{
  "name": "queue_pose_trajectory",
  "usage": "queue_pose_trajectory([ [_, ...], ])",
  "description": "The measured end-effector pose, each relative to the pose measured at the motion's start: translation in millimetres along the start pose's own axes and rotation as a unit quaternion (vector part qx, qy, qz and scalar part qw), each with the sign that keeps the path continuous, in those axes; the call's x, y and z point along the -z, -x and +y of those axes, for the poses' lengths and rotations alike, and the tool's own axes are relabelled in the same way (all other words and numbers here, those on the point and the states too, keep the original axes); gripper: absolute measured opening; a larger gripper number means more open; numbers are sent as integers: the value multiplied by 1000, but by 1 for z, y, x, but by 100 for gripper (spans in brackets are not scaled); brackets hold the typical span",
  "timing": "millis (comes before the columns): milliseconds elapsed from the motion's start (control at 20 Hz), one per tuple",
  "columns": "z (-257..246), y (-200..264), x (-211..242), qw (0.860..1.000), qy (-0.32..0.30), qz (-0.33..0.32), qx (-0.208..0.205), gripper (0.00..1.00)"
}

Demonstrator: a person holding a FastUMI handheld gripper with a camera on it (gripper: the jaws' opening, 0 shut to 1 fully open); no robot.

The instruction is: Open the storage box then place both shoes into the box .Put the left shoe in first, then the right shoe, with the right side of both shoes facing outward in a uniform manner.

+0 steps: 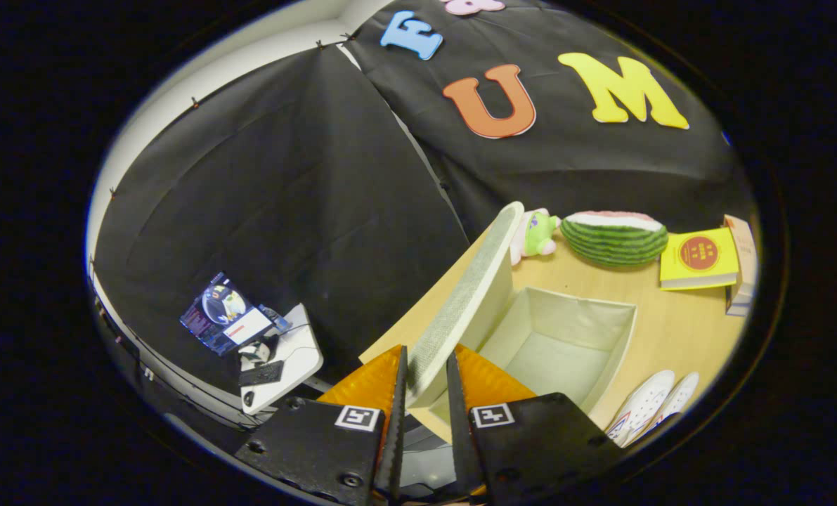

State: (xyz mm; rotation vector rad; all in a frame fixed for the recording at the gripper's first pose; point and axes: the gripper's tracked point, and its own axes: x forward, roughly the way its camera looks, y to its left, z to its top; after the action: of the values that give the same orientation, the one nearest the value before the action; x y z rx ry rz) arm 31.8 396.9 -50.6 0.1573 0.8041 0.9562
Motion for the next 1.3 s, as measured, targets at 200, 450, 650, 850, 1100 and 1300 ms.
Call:
queue_pose_trajectory([
  [200,14,-24,3,1000,6,16,2,52],
  [450,31,-42,5,999,26,36,6,75],
  [650,32,-36,-5,998,51,17,23,84],
  [850,44,-35,-9,997,78,4,27,93],
  [1100,25,-16,-8,995,82,-16,52,94],
  [1300,-38,23,11,990,70,-9,118,96],
])
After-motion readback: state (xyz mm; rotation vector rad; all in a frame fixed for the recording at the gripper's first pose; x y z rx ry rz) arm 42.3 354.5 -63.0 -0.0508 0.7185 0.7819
